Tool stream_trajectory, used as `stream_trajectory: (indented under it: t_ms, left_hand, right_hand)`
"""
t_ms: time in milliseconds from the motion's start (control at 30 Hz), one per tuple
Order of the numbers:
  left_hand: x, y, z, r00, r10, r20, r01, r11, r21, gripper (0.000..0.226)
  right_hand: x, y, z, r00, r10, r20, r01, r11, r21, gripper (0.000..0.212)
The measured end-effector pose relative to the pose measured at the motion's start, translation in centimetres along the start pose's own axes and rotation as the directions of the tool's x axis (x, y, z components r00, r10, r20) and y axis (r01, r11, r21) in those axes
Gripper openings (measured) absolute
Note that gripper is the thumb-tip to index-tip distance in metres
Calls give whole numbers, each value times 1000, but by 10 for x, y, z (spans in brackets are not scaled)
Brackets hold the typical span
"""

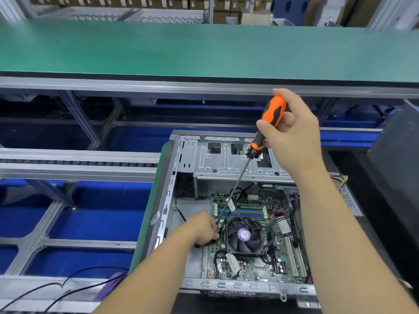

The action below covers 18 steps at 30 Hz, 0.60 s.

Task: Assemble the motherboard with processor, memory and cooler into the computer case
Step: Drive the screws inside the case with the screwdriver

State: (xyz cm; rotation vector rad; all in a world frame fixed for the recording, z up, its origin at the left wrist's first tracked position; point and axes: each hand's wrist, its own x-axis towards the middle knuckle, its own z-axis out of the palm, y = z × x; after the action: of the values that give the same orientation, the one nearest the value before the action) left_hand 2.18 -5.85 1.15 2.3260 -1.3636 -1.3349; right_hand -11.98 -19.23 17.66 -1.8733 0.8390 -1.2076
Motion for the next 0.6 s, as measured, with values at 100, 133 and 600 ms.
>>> stream_trajectory:
  t_ms: [100,133,600]
  left_hand:
    - [3,2,5,1000,-9,-9,10,999,36,20]
    - [4,3,7,1000,-4,-15,5,998,64,19]
    - [6,-6,-1,935,-116,-335,88,991,-99,14]
  right_hand:
    - [0,2,2,999,12,31,-12,1000,0,52]
    - [0,3,2,999,12,38,-11,1000,-4,52]
    - [8,-1,1,1000,16,-21,-17,1000,-22,53]
